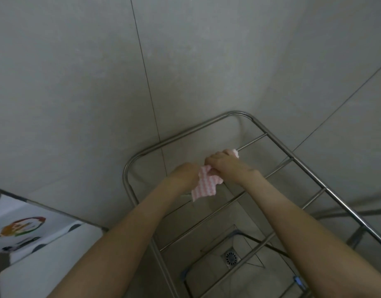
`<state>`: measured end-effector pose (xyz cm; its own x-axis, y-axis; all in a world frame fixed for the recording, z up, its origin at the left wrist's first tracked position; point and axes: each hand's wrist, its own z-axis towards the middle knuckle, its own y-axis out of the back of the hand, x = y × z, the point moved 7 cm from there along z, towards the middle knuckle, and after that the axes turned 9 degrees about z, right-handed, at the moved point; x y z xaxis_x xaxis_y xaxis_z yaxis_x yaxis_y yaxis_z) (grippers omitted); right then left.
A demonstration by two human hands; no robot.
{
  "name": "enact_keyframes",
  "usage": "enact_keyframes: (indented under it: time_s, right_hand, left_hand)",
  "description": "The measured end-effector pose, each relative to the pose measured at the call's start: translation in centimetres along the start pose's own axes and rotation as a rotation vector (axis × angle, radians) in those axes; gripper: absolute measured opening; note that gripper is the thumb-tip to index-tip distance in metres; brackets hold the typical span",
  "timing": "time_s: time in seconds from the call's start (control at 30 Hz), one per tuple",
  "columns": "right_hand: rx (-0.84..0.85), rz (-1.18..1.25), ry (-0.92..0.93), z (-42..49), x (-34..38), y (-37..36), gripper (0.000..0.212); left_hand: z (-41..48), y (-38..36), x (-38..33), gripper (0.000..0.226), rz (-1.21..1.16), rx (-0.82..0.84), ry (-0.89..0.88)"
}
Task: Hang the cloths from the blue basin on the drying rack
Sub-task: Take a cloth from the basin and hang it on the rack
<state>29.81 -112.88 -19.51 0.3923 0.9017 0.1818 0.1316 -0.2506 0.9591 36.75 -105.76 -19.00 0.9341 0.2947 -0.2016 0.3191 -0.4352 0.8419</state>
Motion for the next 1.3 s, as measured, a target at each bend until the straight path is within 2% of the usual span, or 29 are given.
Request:
enact_keyframes:
  time_s: [0.2,0.33,0.5,0.63,0.73,0.87,1.0,1.1,1.3]
  right_hand:
    - [0.010,-0.117,-0.132,0.0,-2.5,-0.3,0.039]
    - [-0.002,-0.127,-0.113,0.2,-1.5,-0.4,0.039]
    - [-0.013,-0.109,-0.189,-0.1,-1.2,-0.4,0.039]
    - [-0.034,-0.078,-0.283,-1.7,-1.7,0.1,0.062]
    - [-0.072,-0.061,-0.259,-3.1,-1.1,0.8,0.071]
    - [-0.129,0.061,0.007,-2.9,1.8,0.6,0.053]
    - [-0.171,0.042,-0.019,-1.7,2.1,0.4,0.028]
    - [-0.159,-0.026,-0.050,-1.1,1.6,0.3,0.031]
    - [-0.155,0.003,-0.078,-1.5,1.4,0.0,0.038]
  left_hand:
    - [0.3,-0.7,1.2,0.033,0.014,0.094,-0.026]
    - [-0.6,-0.7,2.0,0.036,-0.008,0.129,-0.022]
    - [-1.7,-0.7,2.8,0.036,-0.058,0.085,-0.035]
    - [-3.1,-0.5,2.9,0.041,-0.075,0.070,-0.022]
    - [-4.4,-0.5,3.2,0.038,-0.013,0.049,0.011]
    - [-4.6,-1.4,3.8,0.037,-0.023,0.032,0.119]
    - [-3.8,-2.1,3.9,0.036,-0.045,-0.030,0.171]
    - [-3.6,-2.0,3.6,0.035,-0.027,-0.073,0.159]
    - [-3.9,-1.6,4.0,0.035,-0.066,-0.099,0.120]
